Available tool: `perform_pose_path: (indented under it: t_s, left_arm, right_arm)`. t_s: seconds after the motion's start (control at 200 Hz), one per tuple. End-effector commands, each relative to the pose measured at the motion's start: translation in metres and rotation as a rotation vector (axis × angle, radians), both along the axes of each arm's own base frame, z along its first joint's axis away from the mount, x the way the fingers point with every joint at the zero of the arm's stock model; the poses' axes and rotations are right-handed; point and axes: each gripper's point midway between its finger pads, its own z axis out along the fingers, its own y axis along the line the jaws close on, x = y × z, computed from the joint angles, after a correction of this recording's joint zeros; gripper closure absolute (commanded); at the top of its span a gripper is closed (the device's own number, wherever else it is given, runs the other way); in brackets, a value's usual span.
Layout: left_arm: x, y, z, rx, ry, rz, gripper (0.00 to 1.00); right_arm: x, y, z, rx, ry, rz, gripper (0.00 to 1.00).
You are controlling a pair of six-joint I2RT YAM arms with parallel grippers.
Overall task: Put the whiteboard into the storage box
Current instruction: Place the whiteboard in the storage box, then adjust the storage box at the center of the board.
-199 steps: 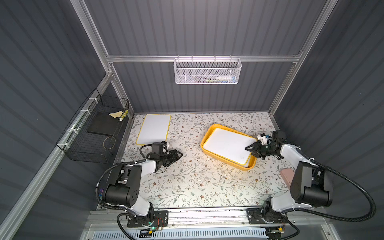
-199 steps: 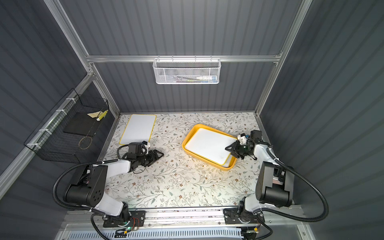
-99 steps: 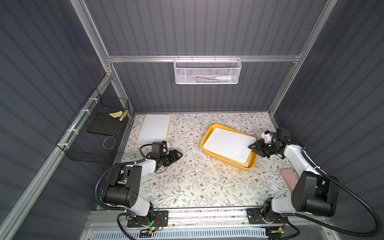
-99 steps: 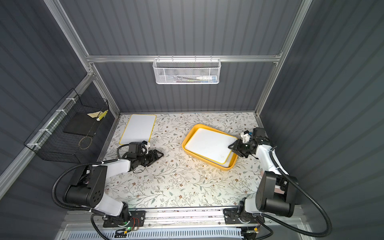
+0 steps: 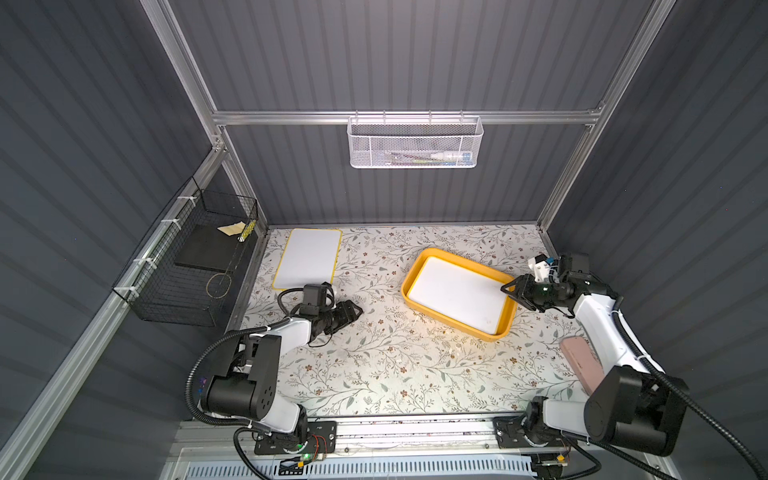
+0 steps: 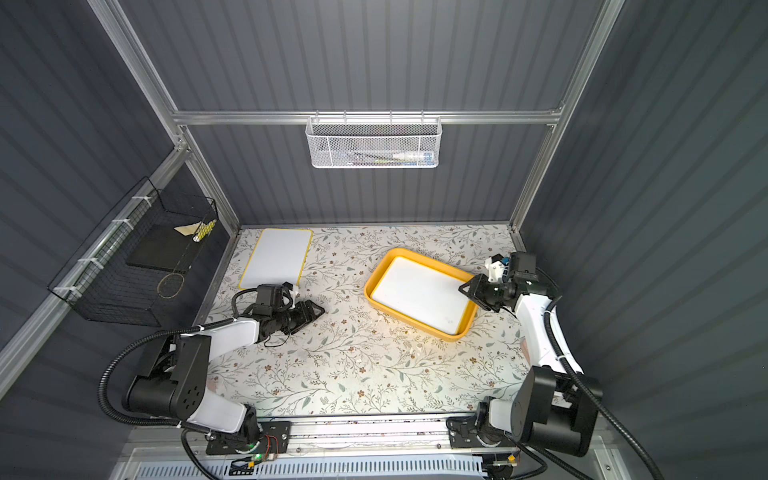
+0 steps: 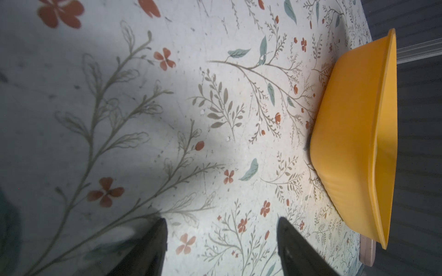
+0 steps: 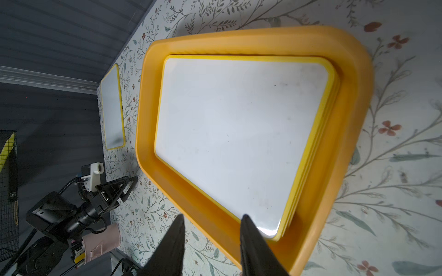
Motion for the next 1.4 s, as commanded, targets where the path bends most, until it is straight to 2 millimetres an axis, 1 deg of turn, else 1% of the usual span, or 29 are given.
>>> perform_pose_path:
  t_s: [0.0,0.18,0.31,0.41,0.48,0.495,0.576,0.686,0.776,0.916,0.941,1.146,1.206,1.286,1.396]
  left_arm:
    - [0.002,0.003,0.006,0.039,-0.011,-0.005,0.27]
    - [0.005,0.006,0.009,0.054,-0.016,0.009,0.27]
    - [0.007,0.008,0.011,0.064,-0.017,0.019,0.27]
    - [0.009,0.007,0.014,0.063,-0.017,0.018,0.27]
    - [0.009,0.007,0.016,0.065,-0.019,0.017,0.27]
    - [0.011,0.011,0.015,0.088,-0.023,0.033,0.27]
    - [0.012,0.016,0.016,0.116,-0.024,0.046,0.27]
    - [0.012,0.020,0.017,0.139,-0.022,0.056,0.27]
    - [0.013,0.020,0.017,0.138,-0.022,0.056,0.27]
    - [0.013,0.021,0.015,0.142,-0.018,0.063,0.27]
    - [0.013,0.021,0.015,0.142,-0.018,0.062,0.27]
    - [0.011,0.022,0.014,0.139,-0.016,0.070,0.27]
    - [0.010,0.022,0.013,0.138,-0.014,0.070,0.27]
    - [0.010,0.021,0.013,0.136,-0.012,0.068,0.27]
    - [0.009,0.023,0.011,0.143,-0.009,0.071,0.27]
  right_arm:
    - [-0.005,0.018,0.019,0.009,-0.045,0.051,0.60]
    - [-0.011,0.043,0.020,0.013,-0.072,0.113,0.60]
    - [-0.015,0.072,0.020,0.028,-0.124,0.189,0.60]
    - [-0.019,0.091,0.019,-0.019,-0.147,0.246,0.60]
    - [-0.020,0.101,0.019,-0.068,-0.171,0.272,0.60]
    - [-0.021,0.103,0.019,-0.076,-0.176,0.278,0.60]
    - [-0.022,0.113,0.021,-0.101,-0.204,0.306,0.60]
    - [-0.026,0.137,0.024,-0.088,-0.234,0.371,0.59]
    - [-0.030,0.161,0.018,-0.104,-0.243,0.440,0.58]
    - [-0.039,0.194,0.002,-0.123,-0.212,0.544,0.57]
    - [-0.037,0.202,0.005,-0.115,-0.235,0.556,0.57]
    - [-0.049,0.250,-0.009,-0.109,-0.226,0.682,0.55]
    - [-0.051,0.262,-0.013,-0.113,-0.219,0.710,0.55]
    - [-0.054,0.277,-0.024,-0.120,-0.199,0.742,0.54]
    - [-0.048,0.291,-0.041,-0.137,-0.161,0.762,0.53]
